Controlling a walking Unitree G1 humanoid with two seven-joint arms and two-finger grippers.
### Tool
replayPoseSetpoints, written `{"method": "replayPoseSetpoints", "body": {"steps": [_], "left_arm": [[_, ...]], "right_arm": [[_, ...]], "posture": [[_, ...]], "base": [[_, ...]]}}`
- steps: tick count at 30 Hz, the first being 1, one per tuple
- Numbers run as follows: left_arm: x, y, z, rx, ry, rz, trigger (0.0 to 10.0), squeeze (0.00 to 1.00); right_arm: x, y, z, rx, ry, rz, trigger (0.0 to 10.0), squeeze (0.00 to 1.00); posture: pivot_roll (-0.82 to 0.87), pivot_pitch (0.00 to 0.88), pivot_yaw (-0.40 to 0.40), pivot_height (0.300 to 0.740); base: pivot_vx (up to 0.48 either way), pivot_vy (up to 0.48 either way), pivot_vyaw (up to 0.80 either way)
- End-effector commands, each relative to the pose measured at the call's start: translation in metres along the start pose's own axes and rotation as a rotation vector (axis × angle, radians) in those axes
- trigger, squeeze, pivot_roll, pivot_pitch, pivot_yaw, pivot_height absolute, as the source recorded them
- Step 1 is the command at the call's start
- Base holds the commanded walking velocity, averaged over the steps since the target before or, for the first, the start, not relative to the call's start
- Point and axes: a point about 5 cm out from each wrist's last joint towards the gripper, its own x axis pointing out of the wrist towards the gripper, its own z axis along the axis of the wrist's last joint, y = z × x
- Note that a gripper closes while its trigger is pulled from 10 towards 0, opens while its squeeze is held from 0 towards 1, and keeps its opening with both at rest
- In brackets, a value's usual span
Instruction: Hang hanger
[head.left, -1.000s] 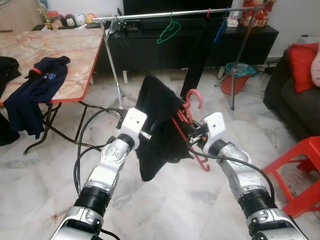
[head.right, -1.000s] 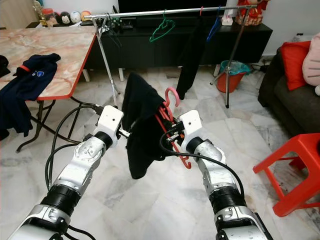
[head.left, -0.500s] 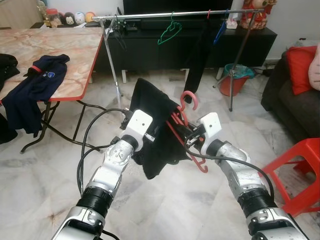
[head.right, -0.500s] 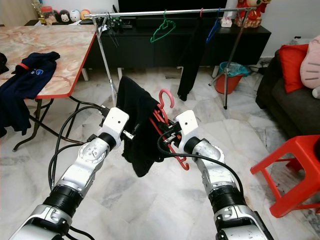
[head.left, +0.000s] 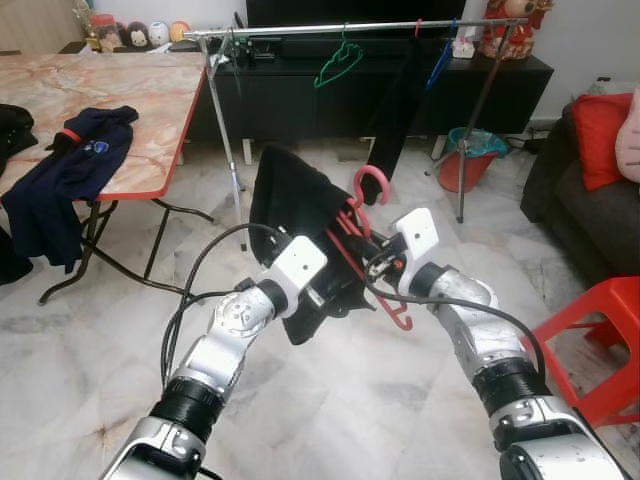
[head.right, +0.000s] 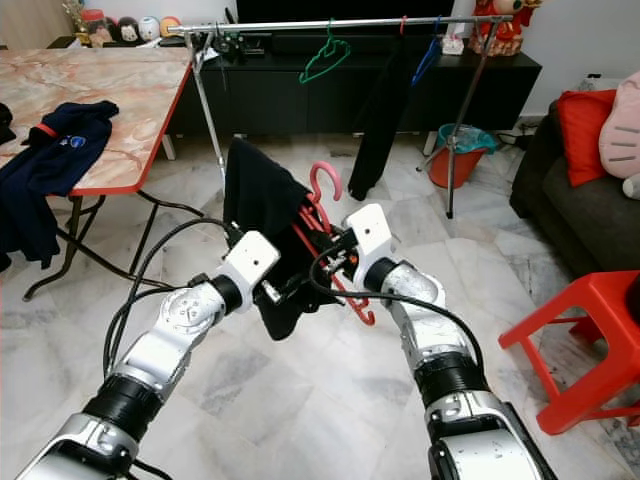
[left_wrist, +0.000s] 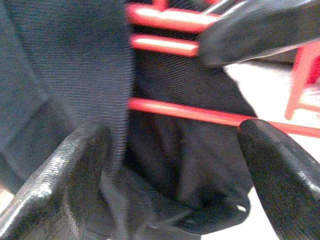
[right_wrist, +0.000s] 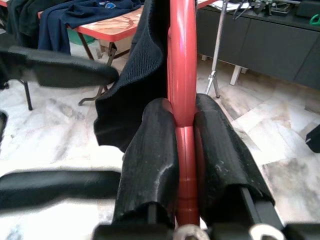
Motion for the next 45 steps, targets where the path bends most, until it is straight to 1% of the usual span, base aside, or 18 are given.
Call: {"method": "replayPoseSetpoints", "body": {"steps": [1, 3, 4, 5, 7, 9, 11, 12, 15, 19, 20, 21, 22, 30, 45], "left_arm": [[0.003, 0.009, -0.002, 0.011, 0.041, 0.077, 10.0, 0.00], [0.003, 0.013, -0.004, 0.024, 0.057, 0.117, 10.0, 0.00], [0.003, 0.013, -0.004, 0.024, 0.057, 0.117, 10.0, 0.00], [0.004, 0.014, -0.006, 0.078, 0.077, 0.130, 10.0, 0.00], [0.004, 0.015, -0.010, 0.111, 0.098, 0.158, 10.0, 0.00], [0.005, 0.015, -0.010, 0.113, 0.102, 0.167, 10.0, 0.00], [0.006, 0.016, -0.011, 0.123, 0.109, 0.212, 10.0, 0.00], [0.007, 0.015, -0.011, 0.130, 0.110, 0.214, 10.0, 0.00], [0.007, 0.014, -0.013, 0.118, 0.115, 0.225, 10.0, 0.00], [0.008, 0.016, -0.013, 0.118, 0.111, 0.274, 10.0, 0.00], [0.008, 0.016, -0.012, 0.114, 0.105, 0.278, 9.4, 0.00], [0.008, 0.016, -0.012, 0.114, 0.105, 0.278, 9.4, 0.00], [0.008, 0.016, -0.012, 0.113, 0.101, 0.292, 0.0, 0.00], [0.008, 0.023, -0.009, 0.109, 0.078, 0.337, 0.0, 0.00], [0.007, 0.024, -0.011, 0.109, 0.079, 0.336, 0.0, 0.00]], "right_arm": [[0.003, 0.001, 0.015, -0.026, -0.059, 0.025, 0.0, 0.00], [0.002, 0.002, 0.015, -0.025, -0.058, 0.030, 0.0, 0.00], [0.002, 0.002, 0.015, -0.025, -0.058, 0.030, 0.0, 0.00], [0.001, 0.002, 0.014, -0.026, -0.055, 0.038, 0.0, 0.00], [0.001, 0.003, 0.014, -0.025, -0.056, 0.053, 0.0, 0.00], [0.000, 0.003, 0.014, -0.024, -0.056, 0.057, 0.0, 0.00], [0.000, 0.005, 0.015, -0.022, -0.066, 0.076, 0.0, 0.00], [-0.001, 0.006, 0.015, -0.023, -0.067, 0.081, 0.0, 0.00], [-0.001, 0.008, 0.017, -0.027, -0.071, 0.099, 0.0, 0.00], [-0.003, 0.009, 0.017, -0.027, -0.074, 0.119, 0.0, 0.00], [-0.003, 0.010, 0.017, -0.027, -0.073, 0.121, 0.0, 0.00], [-0.003, 0.010, 0.017, -0.027, -0.073, 0.121, 0.0, 0.00], [-0.005, 0.010, 0.015, -0.026, -0.071, 0.122, 0.0, 0.00], [-0.012, 0.010, 0.008, -0.022, -0.048, 0.115, 0.0, 0.00], [-0.015, 0.010, 0.005, -0.022, -0.028, 0.112, 0.0, 0.00]], "posture": [[0.10, 0.000, -0.077, 0.740], [0.10, 0.000, -0.077, 0.740], [0.10, 0.000, -0.077, 0.740], [0.10, 0.000, -0.076, 0.740], [0.09, 0.000, -0.073, 0.740], [0.09, 0.000, -0.072, 0.740], [0.08, 0.000, -0.069, 0.740], [0.08, 0.000, -0.069, 0.740], [0.08, 0.000, -0.069, 0.740], [0.08, 0.000, -0.068, 0.740], [0.08, 0.000, -0.066, 0.740], [0.08, 0.000, -0.066, 0.740], [0.08, 0.000, -0.066, 0.740], [0.07, 0.000, -0.061, 0.740], [0.08, 0.000, -0.066, 0.740]], "base": [[0.000, 0.000, 0.00], [0.000, 0.000, 0.00], [0.000, 0.000, 0.00], [0.000, 0.000, 0.00], [0.000, 0.000, 0.00], [0.000, 0.000, 0.00], [0.000, 0.000, 0.00], [0.000, 0.000, 0.00], [0.000, 0.000, 0.00], [0.000, 0.000, 0.00], [0.000, 0.000, 0.00], [0.000, 0.000, 0.00], [0.000, 0.000, 0.00], [0.000, 0.000, 0.00], [0.000, 0.000, 0.00]]}}
